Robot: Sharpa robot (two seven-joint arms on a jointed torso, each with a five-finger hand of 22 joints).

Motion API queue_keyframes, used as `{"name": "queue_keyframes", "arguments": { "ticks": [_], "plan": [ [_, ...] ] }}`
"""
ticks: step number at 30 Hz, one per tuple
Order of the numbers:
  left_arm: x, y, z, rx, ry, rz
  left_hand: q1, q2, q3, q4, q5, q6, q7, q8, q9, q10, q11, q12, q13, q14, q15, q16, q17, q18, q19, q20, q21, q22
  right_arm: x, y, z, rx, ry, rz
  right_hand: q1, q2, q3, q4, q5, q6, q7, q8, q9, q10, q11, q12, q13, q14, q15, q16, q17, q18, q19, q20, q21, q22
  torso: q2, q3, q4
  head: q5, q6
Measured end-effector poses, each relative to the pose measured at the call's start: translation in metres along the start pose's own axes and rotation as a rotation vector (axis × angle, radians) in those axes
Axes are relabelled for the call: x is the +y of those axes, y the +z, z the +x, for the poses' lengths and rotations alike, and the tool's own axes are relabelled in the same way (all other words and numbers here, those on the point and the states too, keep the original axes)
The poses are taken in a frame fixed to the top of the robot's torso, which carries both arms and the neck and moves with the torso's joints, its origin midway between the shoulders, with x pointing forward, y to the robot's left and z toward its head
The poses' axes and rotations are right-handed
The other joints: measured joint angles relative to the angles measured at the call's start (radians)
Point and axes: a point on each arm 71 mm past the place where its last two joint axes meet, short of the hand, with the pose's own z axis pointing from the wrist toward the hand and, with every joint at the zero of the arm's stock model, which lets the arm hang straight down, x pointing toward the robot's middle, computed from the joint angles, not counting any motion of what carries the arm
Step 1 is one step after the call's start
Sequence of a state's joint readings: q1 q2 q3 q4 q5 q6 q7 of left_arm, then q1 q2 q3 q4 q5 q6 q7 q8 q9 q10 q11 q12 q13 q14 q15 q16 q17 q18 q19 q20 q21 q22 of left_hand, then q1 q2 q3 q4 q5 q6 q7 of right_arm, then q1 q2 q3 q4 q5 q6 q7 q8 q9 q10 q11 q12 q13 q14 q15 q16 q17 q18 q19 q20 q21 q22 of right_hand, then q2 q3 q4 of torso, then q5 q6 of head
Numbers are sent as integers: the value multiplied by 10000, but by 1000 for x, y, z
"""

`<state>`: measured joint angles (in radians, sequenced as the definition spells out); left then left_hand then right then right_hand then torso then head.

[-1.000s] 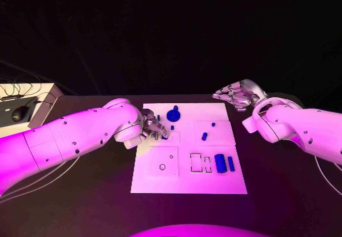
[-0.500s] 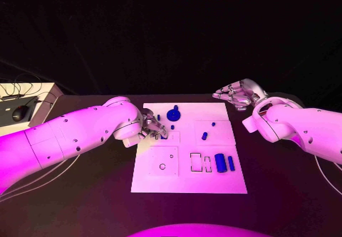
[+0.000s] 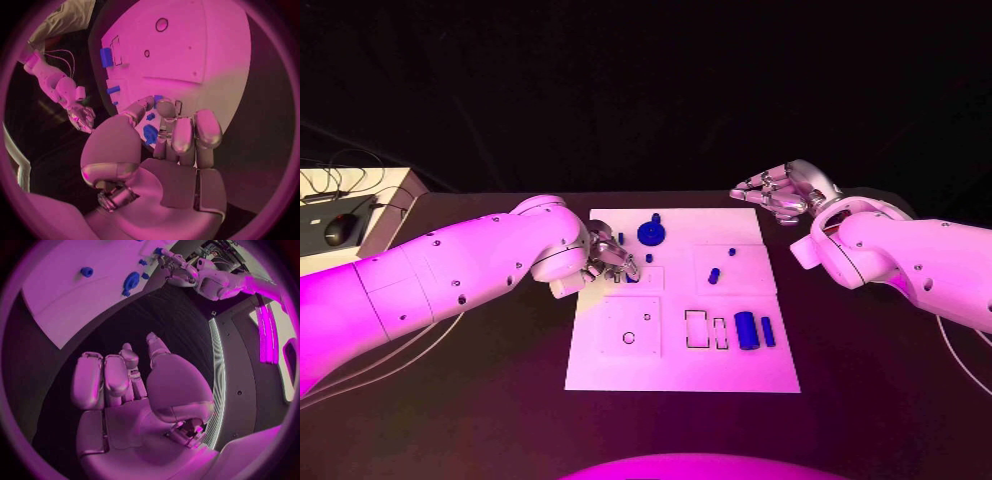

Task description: Assemble the parts on the task board

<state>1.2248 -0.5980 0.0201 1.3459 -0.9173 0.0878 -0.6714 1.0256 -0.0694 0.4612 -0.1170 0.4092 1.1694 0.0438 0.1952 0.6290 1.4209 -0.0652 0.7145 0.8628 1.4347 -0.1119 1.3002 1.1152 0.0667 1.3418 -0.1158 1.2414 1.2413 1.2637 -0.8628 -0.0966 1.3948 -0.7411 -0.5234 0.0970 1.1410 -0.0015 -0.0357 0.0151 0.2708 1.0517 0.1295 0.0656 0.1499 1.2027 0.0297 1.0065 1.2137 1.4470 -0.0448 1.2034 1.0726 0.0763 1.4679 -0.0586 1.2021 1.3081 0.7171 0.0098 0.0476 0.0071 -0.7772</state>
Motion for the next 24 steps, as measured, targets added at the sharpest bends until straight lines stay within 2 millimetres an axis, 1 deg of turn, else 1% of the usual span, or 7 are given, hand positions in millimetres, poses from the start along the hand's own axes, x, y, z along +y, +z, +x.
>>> {"name": "queue_keyframes", "arguments": {
  "ticks": [5,11,16,17,19,23,24],
  "plan": [
    [-1,0,0,-3,8,-25,-16,16,0,0,3,0,0,3,0,2,2,0,-15,2,2,0,-7,0,0,0,0,6,0,0,0,-1,0,1,0,0,0,0,0,-9,-15,0,0,0,0,0,0,0,0,0,0,0,0,0,0,0,0,6,0,-2,-4],
    [-2,1,0,-9,6,-65,-175,175,-3,-3,-69,2,2,27,2,16,17,57,-32,16,16,0,-22,-1,0,0,0,12,0,0,0,-1,0,0,0,0,0,0,0,-8,-16,0,0,0,0,0,0,0,0,0,0,0,0,0,0,-1,-3,6,-2,12,-6],
    [-2,2,0,-1,7,-107,-242,242,-146,-143,-155,4,3,145,3,19,19,115,-38,17,17,0,-22,-1,-1,0,0,22,0,0,0,1,0,-2,0,0,0,0,0,-8,-17,0,0,0,0,0,0,0,0,0,-12,0,0,0,0,-2,-12,9,-8,19,-6],
    [-2,3,0,8,12,-109,-242,242,-147,-142,-172,5,4,181,79,20,20,115,-38,17,17,0,-22,-1,-1,0,0,22,0,0,0,1,0,-2,0,0,0,0,0,-8,-17,0,0,0,0,0,0,0,0,0,-17,0,0,0,0,-2,-13,10,-8,19,-6],
    [-3,3,0,30,27,-106,-251,251,-188,-155,-188,11,9,181,481,33,33,116,-46,18,17,0,-22,0,-1,0,0,48,0,0,0,1,0,-3,0,0,0,0,0,-7,-18,0,0,0,0,0,0,0,0,0,-17,0,0,0,0,-2,-13,11,-9,23,-7],
    [-4,4,-1,66,52,-116,-251,251,-199,-166,-192,54,28,181,509,38,38,116,-47,20,20,0,-22,-1,-1,0,0,51,0,0,0,3,0,-5,0,0,0,0,0,-7,-18,0,0,0,0,0,-4,0,0,0,-18,0,0,0,0,-3,-12,10,-10,24,-3],
    [-4,4,-1,73,57,-116,-251,251,-199,-167,-193,64,35,181,515,52,52,116,-52,22,22,0,-18,-72,-1,0,0,57,0,0,0,4,1,-6,0,0,0,0,0,-7,-19,0,0,0,1,0,-9,0,0,0,-17,0,0,0,0,-3,-11,10,-10,25,1]
  ]
}}
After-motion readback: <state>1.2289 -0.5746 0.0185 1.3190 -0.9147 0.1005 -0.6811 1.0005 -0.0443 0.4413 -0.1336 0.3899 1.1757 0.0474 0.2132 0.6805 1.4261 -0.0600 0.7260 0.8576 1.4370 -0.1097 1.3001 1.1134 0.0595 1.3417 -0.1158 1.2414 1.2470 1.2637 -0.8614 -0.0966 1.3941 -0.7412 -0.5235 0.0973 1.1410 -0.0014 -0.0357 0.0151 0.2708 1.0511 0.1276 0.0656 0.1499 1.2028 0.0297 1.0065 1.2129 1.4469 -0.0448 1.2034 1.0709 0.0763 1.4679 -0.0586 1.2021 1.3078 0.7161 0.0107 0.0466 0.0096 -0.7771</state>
